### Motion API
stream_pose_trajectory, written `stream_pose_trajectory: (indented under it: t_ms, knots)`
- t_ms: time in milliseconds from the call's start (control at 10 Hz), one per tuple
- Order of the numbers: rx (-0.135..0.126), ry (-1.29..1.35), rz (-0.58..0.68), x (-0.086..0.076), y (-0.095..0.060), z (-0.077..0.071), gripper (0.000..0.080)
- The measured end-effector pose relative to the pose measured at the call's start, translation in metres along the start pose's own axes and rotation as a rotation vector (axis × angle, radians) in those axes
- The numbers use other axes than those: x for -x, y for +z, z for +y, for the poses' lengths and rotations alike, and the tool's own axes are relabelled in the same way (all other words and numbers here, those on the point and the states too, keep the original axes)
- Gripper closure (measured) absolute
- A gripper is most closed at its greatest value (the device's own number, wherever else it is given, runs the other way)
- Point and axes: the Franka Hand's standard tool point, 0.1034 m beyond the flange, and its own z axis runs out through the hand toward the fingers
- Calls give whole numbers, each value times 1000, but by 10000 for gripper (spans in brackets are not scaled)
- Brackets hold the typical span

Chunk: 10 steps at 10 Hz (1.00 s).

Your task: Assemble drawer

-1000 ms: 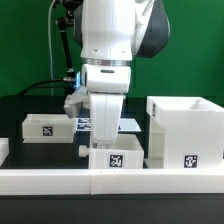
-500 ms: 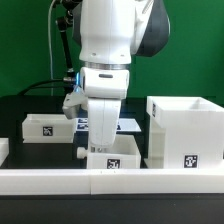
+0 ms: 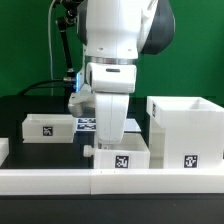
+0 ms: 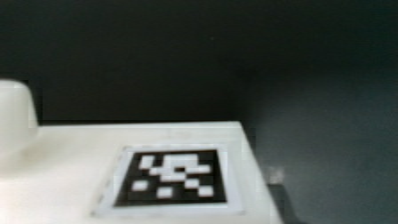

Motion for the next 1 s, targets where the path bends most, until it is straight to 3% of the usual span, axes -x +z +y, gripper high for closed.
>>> stream_pose_trajectory:
  t_ms: [200, 300, 700, 1000]
  knots:
    - [5, 1, 1, 1, 1, 0, 758]
    - [31, 1, 4, 0, 1, 2, 758]
    - [-8, -2, 5, -10, -1, 4, 758]
    - [-7, 3, 5, -8, 0, 3, 758]
